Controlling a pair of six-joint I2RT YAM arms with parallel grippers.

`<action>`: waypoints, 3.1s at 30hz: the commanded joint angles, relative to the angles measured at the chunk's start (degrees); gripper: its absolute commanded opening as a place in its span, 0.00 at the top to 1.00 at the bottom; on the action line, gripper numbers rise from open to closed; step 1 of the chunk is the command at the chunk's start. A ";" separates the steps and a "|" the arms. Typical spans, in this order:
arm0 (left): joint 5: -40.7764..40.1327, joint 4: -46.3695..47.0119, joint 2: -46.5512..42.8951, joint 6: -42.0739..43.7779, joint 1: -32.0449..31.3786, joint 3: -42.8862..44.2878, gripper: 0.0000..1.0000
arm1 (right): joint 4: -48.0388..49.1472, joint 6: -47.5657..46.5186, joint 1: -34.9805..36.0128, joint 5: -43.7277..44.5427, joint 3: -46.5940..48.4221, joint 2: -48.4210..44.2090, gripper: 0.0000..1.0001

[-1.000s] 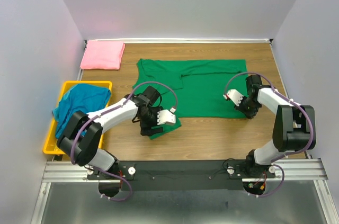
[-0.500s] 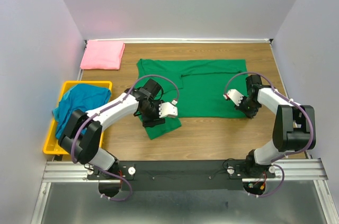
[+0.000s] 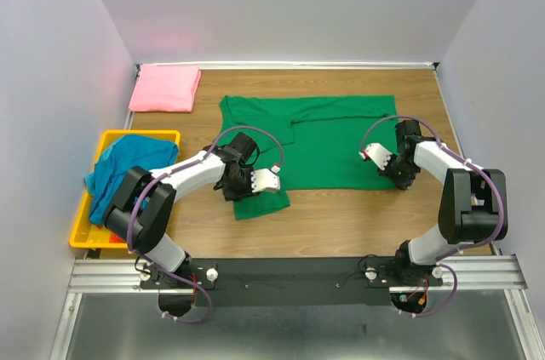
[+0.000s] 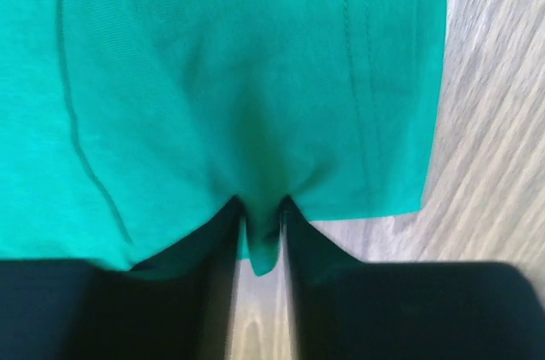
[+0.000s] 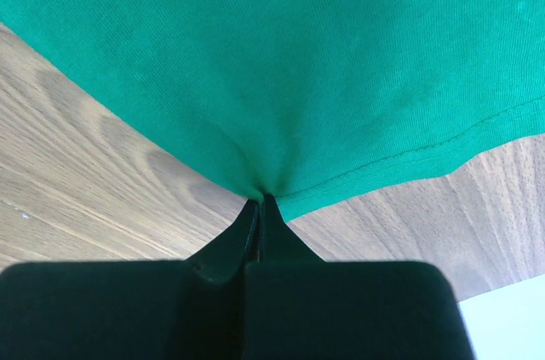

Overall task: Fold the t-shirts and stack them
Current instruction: Fold the tshirt

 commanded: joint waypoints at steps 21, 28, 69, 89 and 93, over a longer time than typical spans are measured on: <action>4.58 -16.23 -12.22 5.14 4.14 2.29 1.00 | -12.83 -2.52 -3.32 -2.54 2.24 -12.88 1.00; 4.23 -18.78 -4.84 8.13 10.47 15.56 1.00 | -13.27 -3.84 -4.63 -3.16 11.20 -4.36 0.99; -0.87 -18.61 26.72 13.14 14.87 47.12 1.00 | -12.66 -5.51 -4.55 -5.44 38.45 24.74 0.99; -2.18 -19.58 31.12 14.64 14.87 51.26 1.00 | -12.48 -5.07 -3.93 -5.53 42.23 28.26 1.00; -2.45 -18.52 31.03 14.46 14.87 50.38 1.00 | -12.48 -5.07 -3.84 -5.70 42.76 28.61 1.00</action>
